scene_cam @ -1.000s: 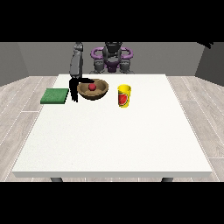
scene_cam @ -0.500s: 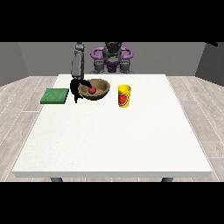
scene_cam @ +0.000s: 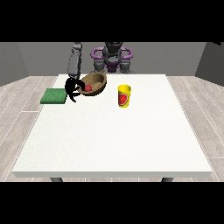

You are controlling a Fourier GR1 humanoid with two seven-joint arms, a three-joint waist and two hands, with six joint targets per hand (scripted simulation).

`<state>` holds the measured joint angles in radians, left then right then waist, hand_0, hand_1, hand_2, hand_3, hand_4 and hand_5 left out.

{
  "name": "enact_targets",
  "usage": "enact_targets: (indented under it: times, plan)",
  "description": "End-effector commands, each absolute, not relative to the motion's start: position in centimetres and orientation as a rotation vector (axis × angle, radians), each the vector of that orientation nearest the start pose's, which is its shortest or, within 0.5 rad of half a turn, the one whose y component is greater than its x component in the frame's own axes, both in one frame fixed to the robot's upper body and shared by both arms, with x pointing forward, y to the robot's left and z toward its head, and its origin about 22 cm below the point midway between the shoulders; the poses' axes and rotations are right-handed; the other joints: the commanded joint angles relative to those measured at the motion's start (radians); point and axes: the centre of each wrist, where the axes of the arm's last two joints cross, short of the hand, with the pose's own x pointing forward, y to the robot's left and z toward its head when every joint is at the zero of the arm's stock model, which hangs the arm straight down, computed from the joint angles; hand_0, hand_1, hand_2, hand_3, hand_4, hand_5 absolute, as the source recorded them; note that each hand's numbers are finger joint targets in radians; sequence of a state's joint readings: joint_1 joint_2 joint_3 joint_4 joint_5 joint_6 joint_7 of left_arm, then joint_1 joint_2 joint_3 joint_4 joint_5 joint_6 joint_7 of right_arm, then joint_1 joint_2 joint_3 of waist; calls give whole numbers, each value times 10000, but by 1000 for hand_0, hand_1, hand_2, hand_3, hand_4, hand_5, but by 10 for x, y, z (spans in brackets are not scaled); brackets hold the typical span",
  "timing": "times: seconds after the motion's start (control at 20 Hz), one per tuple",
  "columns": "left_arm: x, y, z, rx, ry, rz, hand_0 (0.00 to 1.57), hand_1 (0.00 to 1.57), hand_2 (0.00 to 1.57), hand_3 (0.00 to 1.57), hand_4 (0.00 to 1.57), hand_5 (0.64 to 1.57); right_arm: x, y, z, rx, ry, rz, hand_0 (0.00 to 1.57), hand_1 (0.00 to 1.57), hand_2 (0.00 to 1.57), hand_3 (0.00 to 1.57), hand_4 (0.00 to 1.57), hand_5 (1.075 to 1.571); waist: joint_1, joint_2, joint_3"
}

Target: Pick the cup and pour the ball into the bowl, then pick the bowl and place it on the pad

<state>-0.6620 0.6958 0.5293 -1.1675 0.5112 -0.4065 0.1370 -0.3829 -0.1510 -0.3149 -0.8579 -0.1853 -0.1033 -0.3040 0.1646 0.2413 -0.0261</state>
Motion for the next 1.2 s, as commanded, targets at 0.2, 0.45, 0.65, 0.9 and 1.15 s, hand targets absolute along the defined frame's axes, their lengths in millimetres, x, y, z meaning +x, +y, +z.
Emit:
enact_targets:
  times: [0.2,0.45,0.65,0.9,1.15]
  plan:
    - [316,492,204,964,-18533,1125,0,0,0,0,727,1569,351,-296,0,-1625,-12811,-2002,1571,1571,1571,1571,1035,1539,-1267,-1249,248]
    - [305,512,206,887,-18588,1240,0,0,0,0,710,1567,368,-329,47,-2486,-13072,-1834,1571,1571,1571,1571,989,1553,-1344,-1195,256]
    - [299,514,209,866,-18971,909,0,0,0,0,709,1566,352,-387,52,-3242,-13227,-1264,1571,1571,1571,1571,978,1570,-1123,-820,263]
    - [305,506,222,1261,-20159,1041,0,0,0,0,703,1560,361,-414,80,-2974,-14533,-2011,1571,1571,1571,1373,990,1571,-1114,448,270]
    - [298,517,229,1922,-20711,1120,0,0,0,0,703,1562,356,-428,80,-2822,-15326,-1857,1571,1571,1571,1373,990,1571,-1419,1273,268]
